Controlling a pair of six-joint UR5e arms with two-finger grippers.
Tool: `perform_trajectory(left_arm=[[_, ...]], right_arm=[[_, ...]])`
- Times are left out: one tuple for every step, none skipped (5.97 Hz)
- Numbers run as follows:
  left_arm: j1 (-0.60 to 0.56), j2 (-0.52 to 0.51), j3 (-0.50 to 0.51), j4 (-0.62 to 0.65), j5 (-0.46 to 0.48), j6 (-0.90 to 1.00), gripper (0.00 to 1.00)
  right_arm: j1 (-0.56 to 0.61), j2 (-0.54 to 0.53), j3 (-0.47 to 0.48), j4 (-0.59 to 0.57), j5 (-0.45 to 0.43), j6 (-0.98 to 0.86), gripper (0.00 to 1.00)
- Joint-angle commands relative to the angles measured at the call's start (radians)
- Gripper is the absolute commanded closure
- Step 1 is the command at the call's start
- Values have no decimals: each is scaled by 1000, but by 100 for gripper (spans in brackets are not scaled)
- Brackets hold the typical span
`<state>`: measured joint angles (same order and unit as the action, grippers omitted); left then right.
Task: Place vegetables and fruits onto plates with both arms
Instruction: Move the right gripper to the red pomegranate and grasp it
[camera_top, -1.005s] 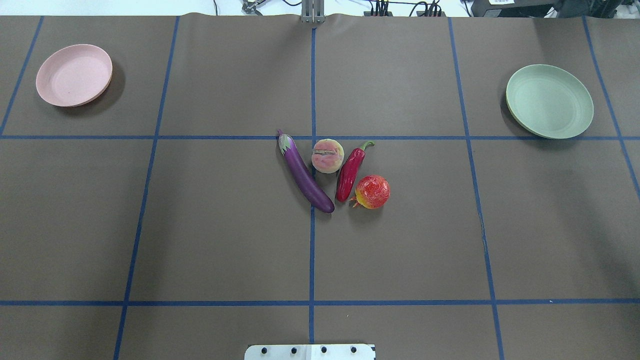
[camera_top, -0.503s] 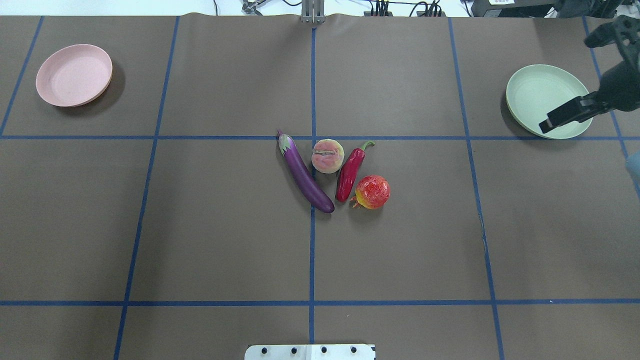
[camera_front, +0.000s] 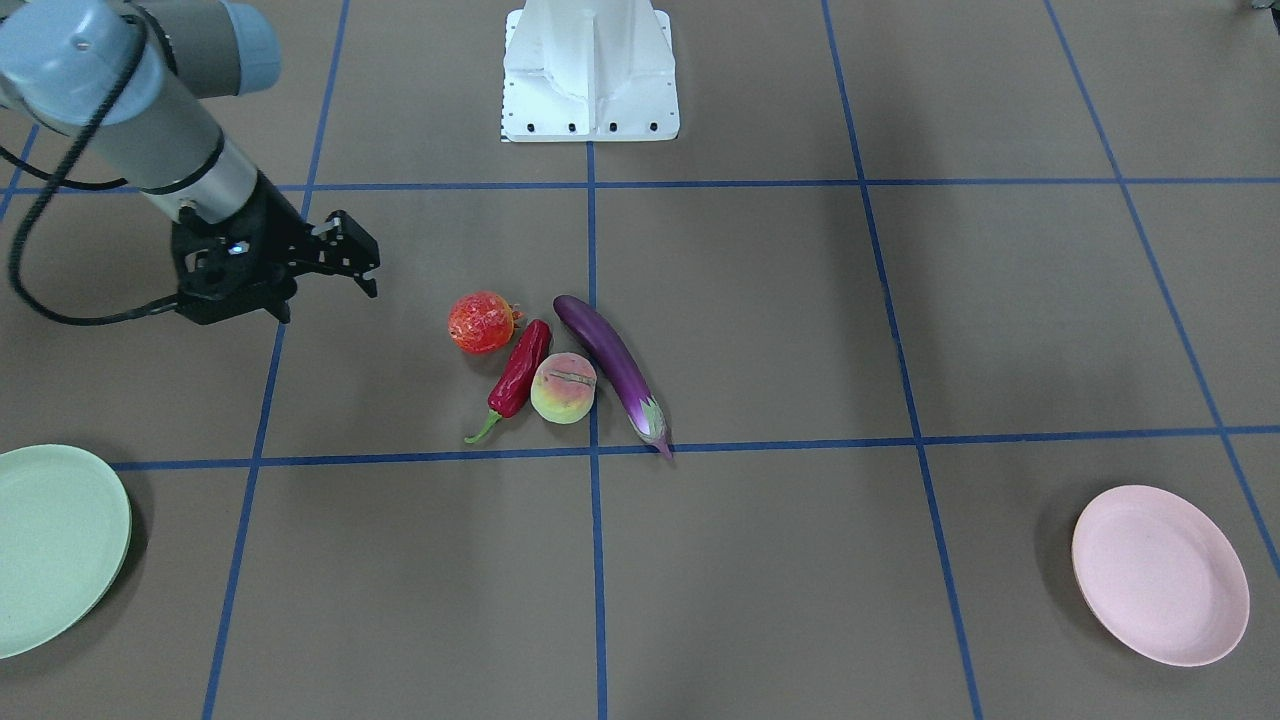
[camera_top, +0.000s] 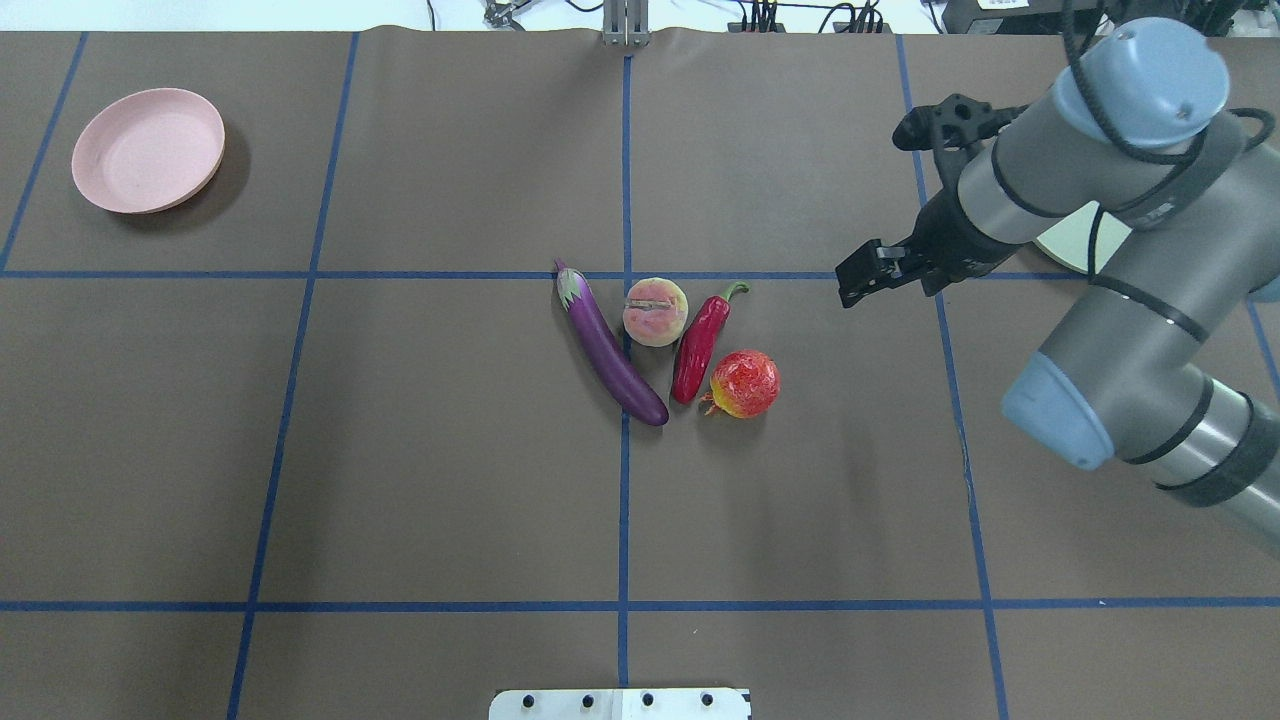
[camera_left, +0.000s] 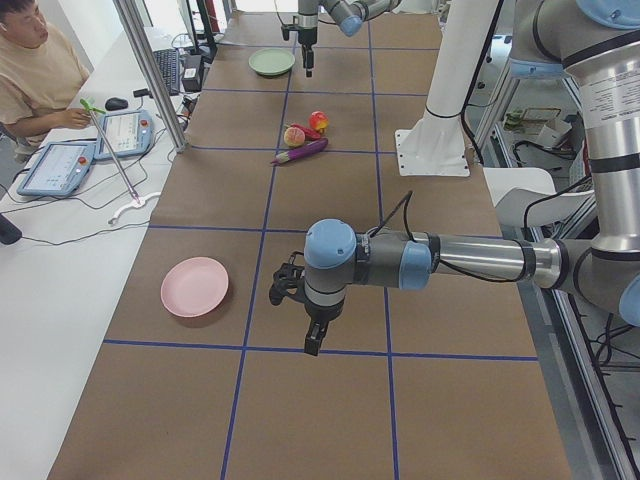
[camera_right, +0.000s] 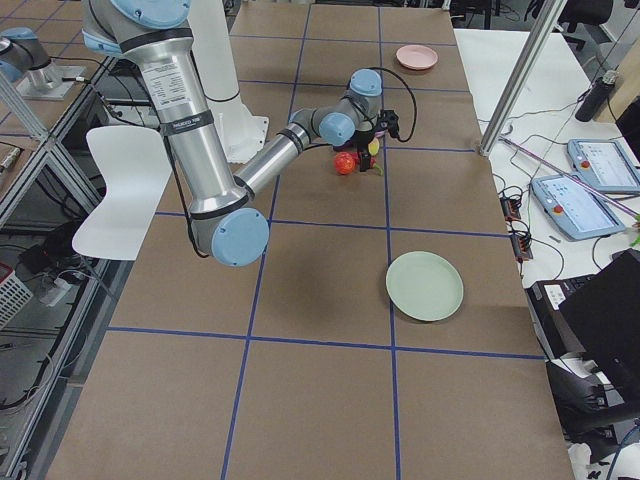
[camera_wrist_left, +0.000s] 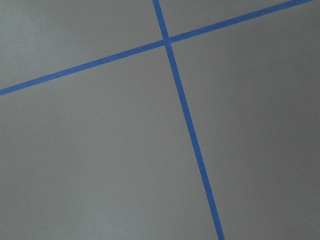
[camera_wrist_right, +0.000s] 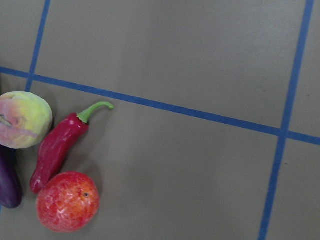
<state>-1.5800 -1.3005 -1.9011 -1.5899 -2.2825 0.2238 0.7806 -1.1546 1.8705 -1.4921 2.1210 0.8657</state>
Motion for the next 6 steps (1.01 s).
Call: perform_trajectory(left_arm=[[0,0,0,1,0,0,0],[2,0,2,1,0,0,0],[2,0,2,1,0,0,0],[0,0,4,1,0,0,0],[2,0,4,1,0,0,0],[2,0,5,2,0,0,0]], right_arm=[[-152,146,-125,-2,-210,123,0],[-194,180,-175,0,-251,140,0],[-227,179,-181,0,-318,139,0],[-242,174,-185,0,-335,141,0],[-257,168,-185,0,-357,139,0],[-267,161,-188,-3,-378,136,0]])
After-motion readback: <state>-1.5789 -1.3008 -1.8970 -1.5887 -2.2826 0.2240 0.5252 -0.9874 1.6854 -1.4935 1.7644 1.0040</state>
